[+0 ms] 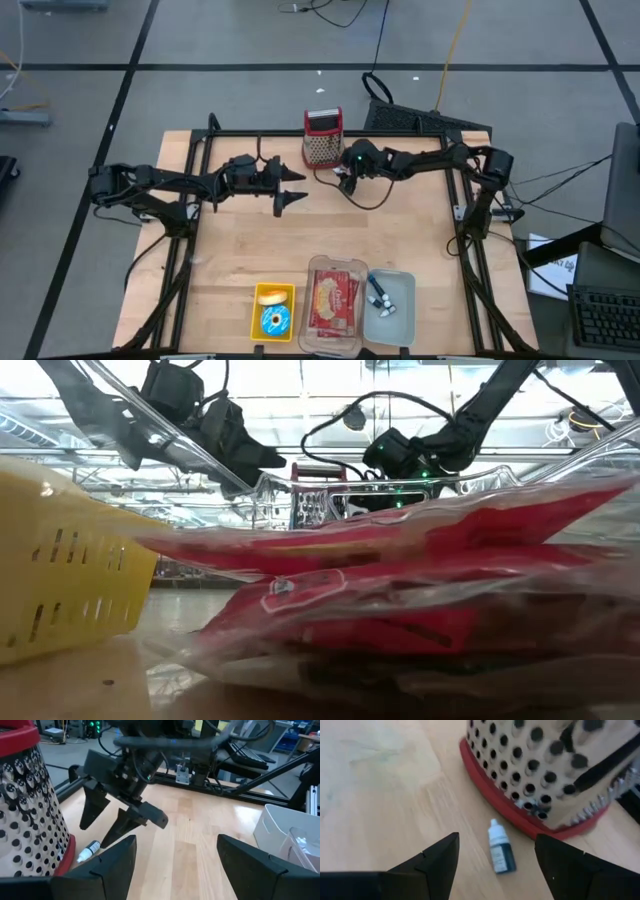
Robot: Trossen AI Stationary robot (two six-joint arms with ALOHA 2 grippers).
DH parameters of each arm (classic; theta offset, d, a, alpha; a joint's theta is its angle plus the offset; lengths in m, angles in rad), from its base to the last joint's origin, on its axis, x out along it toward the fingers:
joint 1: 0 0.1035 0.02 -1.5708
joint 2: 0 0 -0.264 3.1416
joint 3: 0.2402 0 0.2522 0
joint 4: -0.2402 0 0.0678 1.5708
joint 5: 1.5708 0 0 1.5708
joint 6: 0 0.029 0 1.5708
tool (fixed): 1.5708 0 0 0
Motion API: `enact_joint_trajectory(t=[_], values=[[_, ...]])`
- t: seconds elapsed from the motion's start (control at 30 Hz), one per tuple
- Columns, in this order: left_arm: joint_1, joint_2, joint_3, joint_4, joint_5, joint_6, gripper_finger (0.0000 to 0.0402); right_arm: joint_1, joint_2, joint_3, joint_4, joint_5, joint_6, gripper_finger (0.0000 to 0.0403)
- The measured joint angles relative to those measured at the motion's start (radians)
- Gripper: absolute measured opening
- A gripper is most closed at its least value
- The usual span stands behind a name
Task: Pick & Place Food Item
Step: Put the black food coloring bottle into the gray bin
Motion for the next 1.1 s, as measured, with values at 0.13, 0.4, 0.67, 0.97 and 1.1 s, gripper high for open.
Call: enact_joint_trajectory(t=[0.13, 0.4, 0.67, 0.97, 1.1], values=[[-0.002, 0.0, 0.0, -0.008, 0.0, -0.001, 0.0274, 0.002, 0.0, 0.0, -0.017, -0.006, 0.035, 0.0243], [-0.002, 0.0, 0.0, -0.01, 0.0, -0.001, 0.0274, 0.0, 0.046, -0.001, -0.05, -0.005, 0.084, 0.0235], [-0.013, 0.0, 0.0, -0.027, 0.0, 0.0, 0.0274, 0.001, 0.096, 0.001, -0.004, 0.027, 0.097, 0.0222], [-0.033, 0.0, 0.0, -0.04, 0.0, 0.001, 0.0274, 0.002, 0.097, 0.0, 0.005, 0.023, 0.092, 0.0192], [-0.033, 0.0, 0.0, -0.04, 0.0, 0.001, 0.0274, 0.002, 0.097, 0.0, 0.009, 0.023, 0.097, 0.0171]])
